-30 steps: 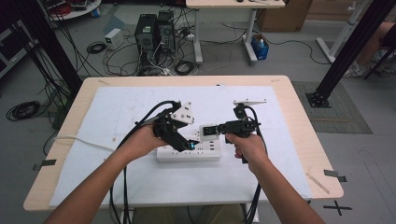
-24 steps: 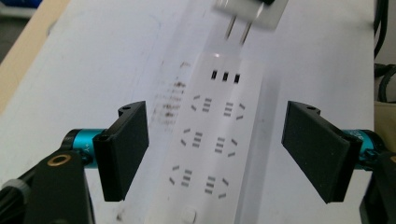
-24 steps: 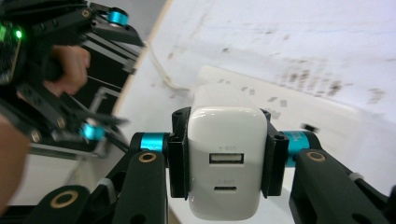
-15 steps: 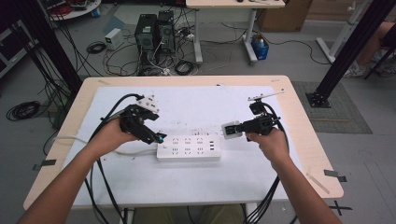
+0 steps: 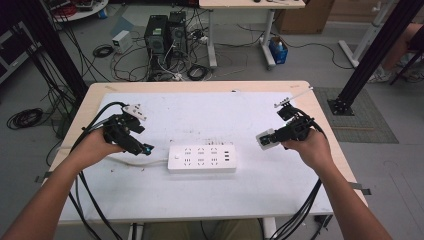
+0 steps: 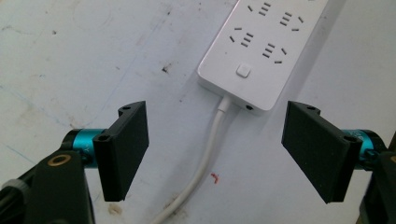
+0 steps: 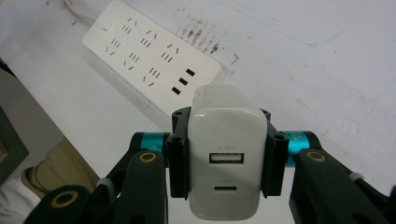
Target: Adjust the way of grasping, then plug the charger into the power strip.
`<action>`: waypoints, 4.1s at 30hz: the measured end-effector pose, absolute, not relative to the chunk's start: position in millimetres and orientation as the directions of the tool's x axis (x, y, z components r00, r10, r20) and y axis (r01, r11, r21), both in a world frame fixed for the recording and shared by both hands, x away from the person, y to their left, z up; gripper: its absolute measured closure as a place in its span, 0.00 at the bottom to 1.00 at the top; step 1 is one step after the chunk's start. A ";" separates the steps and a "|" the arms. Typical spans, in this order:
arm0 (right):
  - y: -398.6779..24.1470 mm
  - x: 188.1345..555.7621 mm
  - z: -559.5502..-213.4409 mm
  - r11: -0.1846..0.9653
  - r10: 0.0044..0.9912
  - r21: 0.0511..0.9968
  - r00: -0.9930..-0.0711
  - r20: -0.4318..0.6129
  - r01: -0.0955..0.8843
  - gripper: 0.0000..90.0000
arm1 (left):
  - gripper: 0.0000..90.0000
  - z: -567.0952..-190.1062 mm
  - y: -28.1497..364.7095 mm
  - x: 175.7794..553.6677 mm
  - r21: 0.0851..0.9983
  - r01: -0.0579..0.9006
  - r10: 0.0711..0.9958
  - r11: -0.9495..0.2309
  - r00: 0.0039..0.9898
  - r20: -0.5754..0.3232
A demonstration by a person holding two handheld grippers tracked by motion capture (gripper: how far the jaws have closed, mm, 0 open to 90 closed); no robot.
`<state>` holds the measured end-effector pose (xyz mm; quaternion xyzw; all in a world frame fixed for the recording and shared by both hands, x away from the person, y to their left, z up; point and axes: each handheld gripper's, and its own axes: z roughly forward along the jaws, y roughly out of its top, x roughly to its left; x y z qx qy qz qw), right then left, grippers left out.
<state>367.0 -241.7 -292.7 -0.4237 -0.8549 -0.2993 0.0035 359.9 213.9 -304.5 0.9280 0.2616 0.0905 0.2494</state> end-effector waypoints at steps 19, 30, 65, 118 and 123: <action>-233.8 359.3 -284.2 0.558 0.714 0.463 -0.683 0.155 0.689 0.69 | 0.26 -304.8 234.4 347.0 0.491 0.486 0.575 -0.723 0.817 0.038; -220.2 360.7 -281.4 0.583 0.692 0.468 -0.707 0.142 0.664 0.69 | 0.26 -303.0 231.9 344.2 0.487 0.452 0.529 -0.747 0.849 0.023; -70.8 402.2 -334.4 0.964 0.127 0.244 -0.990 -0.062 0.108 0.69 | 0.26 -324.3 235.4 335.9 0.429 0.429 0.485 -0.795 0.874 0.025; -50.0 405.5 -370.5 0.988 -0.014 0.149 -0.991 -0.134 -0.034 0.70 | 0.26 -331.0 224.2 345.5 0.413 0.430 0.475 -0.803 0.880 0.006; -53.7 421.3 -371.0 0.982 0.004 0.187 -0.999 -0.035 -0.003 0.70 | 0.26 -330.5 222.0 346.7 0.405 0.423 0.467 -0.810 0.884 0.011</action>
